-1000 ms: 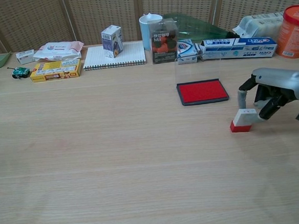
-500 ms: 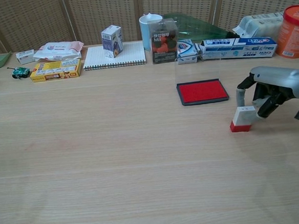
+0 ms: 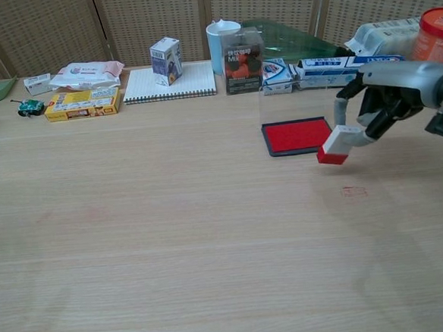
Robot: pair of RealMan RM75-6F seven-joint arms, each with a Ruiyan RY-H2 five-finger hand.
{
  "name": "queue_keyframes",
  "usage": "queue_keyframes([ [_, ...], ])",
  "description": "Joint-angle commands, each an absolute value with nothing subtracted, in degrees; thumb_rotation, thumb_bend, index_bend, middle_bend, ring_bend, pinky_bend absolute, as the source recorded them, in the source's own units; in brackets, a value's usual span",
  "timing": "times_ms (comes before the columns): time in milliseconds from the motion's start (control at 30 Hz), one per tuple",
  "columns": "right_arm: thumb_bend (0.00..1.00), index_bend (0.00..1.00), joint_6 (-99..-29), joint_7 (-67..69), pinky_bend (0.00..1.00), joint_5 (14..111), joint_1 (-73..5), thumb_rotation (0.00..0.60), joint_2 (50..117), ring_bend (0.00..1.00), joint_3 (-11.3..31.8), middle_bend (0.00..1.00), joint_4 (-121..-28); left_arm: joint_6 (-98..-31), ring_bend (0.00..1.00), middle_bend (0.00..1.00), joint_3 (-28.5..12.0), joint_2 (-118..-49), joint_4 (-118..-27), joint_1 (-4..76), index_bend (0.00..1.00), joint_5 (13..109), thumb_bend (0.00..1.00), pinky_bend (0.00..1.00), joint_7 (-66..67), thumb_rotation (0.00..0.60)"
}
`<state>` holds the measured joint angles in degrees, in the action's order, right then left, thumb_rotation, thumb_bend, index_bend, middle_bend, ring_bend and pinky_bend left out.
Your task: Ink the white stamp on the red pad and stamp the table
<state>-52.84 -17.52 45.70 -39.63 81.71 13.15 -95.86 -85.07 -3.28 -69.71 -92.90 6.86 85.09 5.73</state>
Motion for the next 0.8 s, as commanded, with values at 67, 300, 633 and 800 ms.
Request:
queue_keyframes([
  [67, 0.42, 0.69, -51.14, -17.66, 1.00, 43.61, -41.98, 0.600, 81.66, 1.00, 14.80, 1.00, -95.46, -85.17, 0.28, 0.33, -3.22, -69.51, -92.98, 6.72, 0.33, 85.03, 0.21, 0.12, 5.77, 0.179],
  [300, 0.42, 0.71, -48.23, -18.66, 1.00, 39.28, -47.26, 0.600, 83.07, 1.00, 17.36, 1.00, -92.71, -85.10, 0.28, 0.33, -3.04, -69.46, -92.80, 6.52, 0.33, 84.85, 0.21, 0.12, 5.72, 0.178],
  [633, 0.42, 0.72, -46.51, -22.79, 1.00, 34.25, -53.61, 0.600, 86.45, 1.00, 16.43, 1.00, -85.31, -84.81, 0.28, 0.33, -2.80, -69.45, -91.86, 5.98, 0.33, 83.87, 0.21, 0.12, 5.22, 0.184],
  [800, 0.42, 0.72, -46.79, -24.74, 1.00, 32.71, -55.32, 0.600, 88.27, 1.00, 15.08, 1.00, -81.75, -84.44, 0.28, 0.33, -2.69, -69.62, -91.24, 5.80, 0.33, 83.34, 0.21, 0.12, 4.97, 0.179],
])
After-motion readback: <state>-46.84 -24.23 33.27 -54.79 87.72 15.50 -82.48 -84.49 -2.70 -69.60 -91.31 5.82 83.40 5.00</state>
